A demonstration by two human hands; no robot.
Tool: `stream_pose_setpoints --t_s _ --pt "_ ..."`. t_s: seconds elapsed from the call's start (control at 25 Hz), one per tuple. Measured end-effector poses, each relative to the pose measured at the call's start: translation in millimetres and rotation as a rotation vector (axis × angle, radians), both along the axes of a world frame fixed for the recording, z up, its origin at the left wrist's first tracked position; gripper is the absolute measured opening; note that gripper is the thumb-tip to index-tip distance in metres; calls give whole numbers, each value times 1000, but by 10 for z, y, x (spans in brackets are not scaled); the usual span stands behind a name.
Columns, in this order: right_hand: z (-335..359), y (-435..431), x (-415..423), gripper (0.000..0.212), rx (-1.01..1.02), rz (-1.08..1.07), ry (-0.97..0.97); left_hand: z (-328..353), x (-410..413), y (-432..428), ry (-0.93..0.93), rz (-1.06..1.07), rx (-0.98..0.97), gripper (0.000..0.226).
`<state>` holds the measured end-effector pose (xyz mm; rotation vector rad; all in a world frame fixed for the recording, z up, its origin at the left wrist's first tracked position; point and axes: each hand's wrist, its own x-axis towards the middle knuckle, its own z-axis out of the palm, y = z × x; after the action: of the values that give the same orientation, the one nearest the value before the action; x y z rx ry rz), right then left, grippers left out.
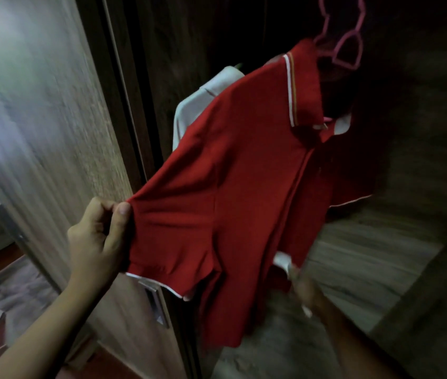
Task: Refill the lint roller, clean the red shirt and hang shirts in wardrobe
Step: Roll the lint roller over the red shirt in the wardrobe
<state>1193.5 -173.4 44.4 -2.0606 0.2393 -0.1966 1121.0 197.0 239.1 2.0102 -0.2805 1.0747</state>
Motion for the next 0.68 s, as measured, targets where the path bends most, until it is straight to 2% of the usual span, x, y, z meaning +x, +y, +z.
stream_pose_setpoints --t_s 0.08,0.12,0.16,0.24,0.32,0.44,0.56,0.68 --pt "429 -125 129 74 -90 -67 -20 -7 27 -2 27 -13 -57 18" --pt "686 -196 153 53 -93 -121 -42 -33 49 16 7 -30 -59 18" --pt "985 -313 265 45 -102 -173 -89 -30 42 14 5 -47 -57 18" --pt "1383 -427 366 41 -59 -248 -189 -37 26 17 11 -53 -63 18" --pt "1375 -339 362 40 -39 -213 -194 -18 25 11 30 -41 -67 19" --pt "732 158 30 38 -96 -54 2 -19 24 9 23 -35 -69 23" --pt "13 620 -524 33 -41 103 185 -37 19 15 23 -44 -74 20" --pt "-68 700 -719 32 -54 137 169 -19 9 17 26 -50 -67 17"
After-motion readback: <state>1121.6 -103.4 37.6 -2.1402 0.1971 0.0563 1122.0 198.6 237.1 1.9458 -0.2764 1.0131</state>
